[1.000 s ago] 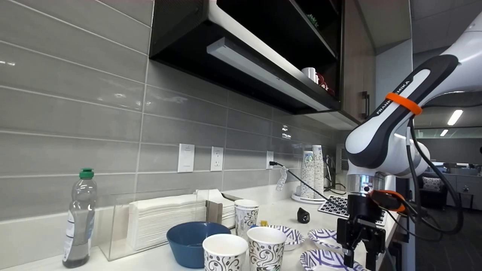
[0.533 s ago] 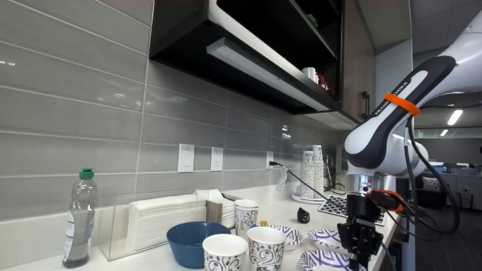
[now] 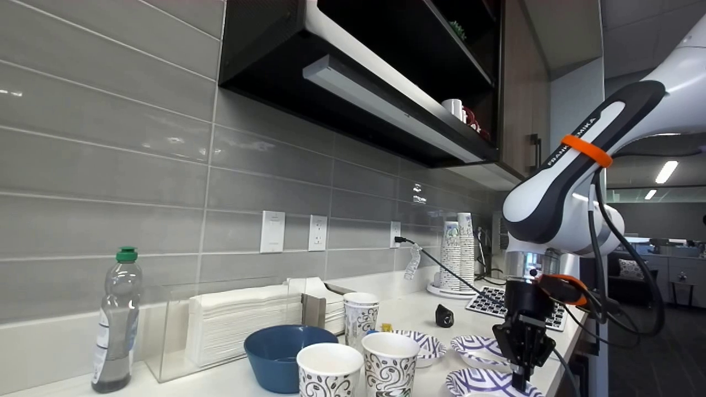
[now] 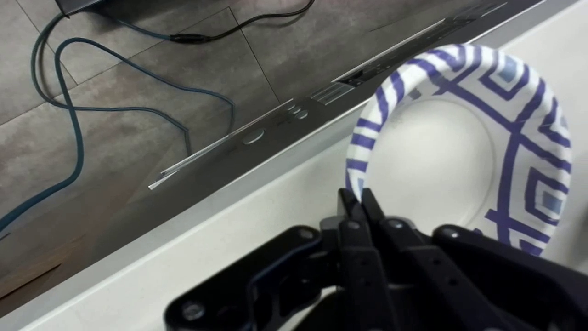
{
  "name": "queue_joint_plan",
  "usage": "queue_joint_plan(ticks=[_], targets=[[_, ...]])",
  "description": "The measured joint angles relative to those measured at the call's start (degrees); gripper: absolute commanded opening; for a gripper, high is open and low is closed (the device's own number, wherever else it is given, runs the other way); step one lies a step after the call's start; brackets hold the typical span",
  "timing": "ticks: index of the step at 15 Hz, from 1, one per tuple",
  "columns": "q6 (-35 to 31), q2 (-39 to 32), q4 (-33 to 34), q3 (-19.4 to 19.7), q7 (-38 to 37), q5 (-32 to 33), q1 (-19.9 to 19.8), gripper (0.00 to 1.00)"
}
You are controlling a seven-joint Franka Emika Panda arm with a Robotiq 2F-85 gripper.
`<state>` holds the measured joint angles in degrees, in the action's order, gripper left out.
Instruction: Stack the bowls together
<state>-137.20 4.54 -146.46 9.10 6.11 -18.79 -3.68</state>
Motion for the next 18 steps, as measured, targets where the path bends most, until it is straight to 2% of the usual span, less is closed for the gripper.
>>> queue_joint_plan(ticks=[5,11,15,18], targets=[[1.69,1.23,0.43,0.3,5.7,-4.16,-0.03,0.01],[7.99,6.2,1.41,2.42,13.42,-9.95,-0.09,0.01],[11.01,10.82,1.87,4.9,14.85,-10.54,-1.07,0.03],[11.14,11.28,1.81,5.05,14.85,-10.51,-1.31,0.03]])
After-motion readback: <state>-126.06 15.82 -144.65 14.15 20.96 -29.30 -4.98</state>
